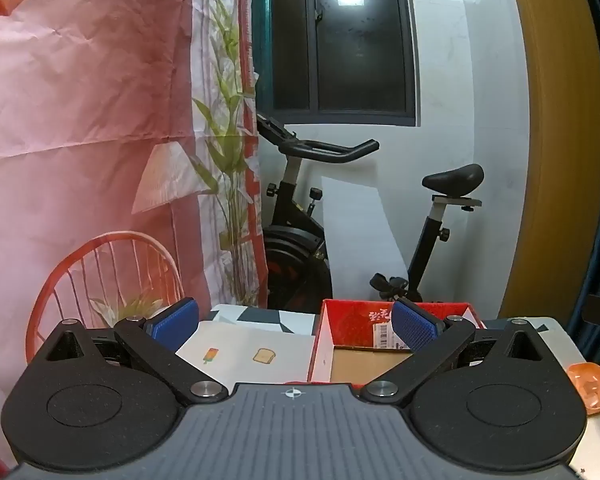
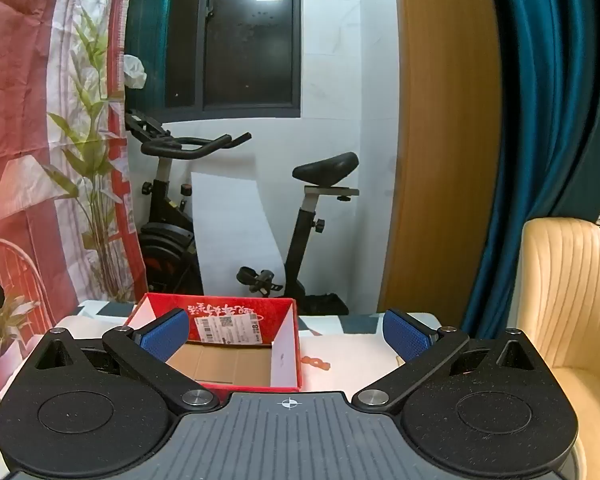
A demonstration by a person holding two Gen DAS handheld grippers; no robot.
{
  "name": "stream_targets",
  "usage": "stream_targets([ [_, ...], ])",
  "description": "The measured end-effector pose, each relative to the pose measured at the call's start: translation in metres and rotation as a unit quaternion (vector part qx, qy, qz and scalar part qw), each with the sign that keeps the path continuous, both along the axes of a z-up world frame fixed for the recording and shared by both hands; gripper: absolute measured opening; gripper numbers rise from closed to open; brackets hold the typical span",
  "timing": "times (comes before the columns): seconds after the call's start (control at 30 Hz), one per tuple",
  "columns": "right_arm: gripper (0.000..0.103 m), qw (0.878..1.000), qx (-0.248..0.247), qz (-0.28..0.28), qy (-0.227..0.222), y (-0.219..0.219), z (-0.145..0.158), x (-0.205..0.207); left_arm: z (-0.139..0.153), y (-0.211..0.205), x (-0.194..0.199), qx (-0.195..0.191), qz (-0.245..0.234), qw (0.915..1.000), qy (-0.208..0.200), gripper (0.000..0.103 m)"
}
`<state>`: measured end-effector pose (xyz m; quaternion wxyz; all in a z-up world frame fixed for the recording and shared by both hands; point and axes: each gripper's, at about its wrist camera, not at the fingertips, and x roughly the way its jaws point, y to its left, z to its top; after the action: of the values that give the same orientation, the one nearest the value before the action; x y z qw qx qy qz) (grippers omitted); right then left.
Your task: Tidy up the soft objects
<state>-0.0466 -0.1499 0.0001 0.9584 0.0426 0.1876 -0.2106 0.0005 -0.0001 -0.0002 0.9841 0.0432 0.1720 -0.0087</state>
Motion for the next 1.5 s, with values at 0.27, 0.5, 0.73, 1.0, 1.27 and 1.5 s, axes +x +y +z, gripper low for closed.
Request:
stream_targets([
  [0.27,0.103,1.0,-0.001,0.003,-0.001,0.0001,0.0004,-0.0015,0.0004,-0.0046,-0.0046,-0.004,-0.003,0.9999,-0.011,0.103],
  [0.5,0.103,1.0,-0.005,0.006,0.001,-0.0009,0.0009,-0.0018,-0.0024,-0.0013,-0.0017,-0.003,-0.003,0.9999,-0.009,0.103],
  [0.73,0.103,1.0,-0.004,0.003,0.002,0.0007,0.0001,-0.0015,-0.0021,-0.0031,-0.0029,-0.002,-0.005,0.9999,-0.008,0.103],
  [1.0,0.103,1.0,-0.003,0.003,0.002,0.0007,0.0004,-0.0011,-0.0009,-0.0014,-0.0007,-0.002,-0.006,1.0,-0.007,0.103],
  [1.27,0.103,1.0,-0.003,0.003,0.002,0.0007,0.0,-0.0011,-0.0012,-0.0009,-0.0002,-0.002,-0.007,0.9999,-0.007,0.103],
  [1.5,0.103,1.0,-0.002,0.003,0.002,0.001,0.0003,-0.0009,-0.0012,-0.0015,-0.0013,-0.001,-0.009,0.9999,-0.01,0.103],
])
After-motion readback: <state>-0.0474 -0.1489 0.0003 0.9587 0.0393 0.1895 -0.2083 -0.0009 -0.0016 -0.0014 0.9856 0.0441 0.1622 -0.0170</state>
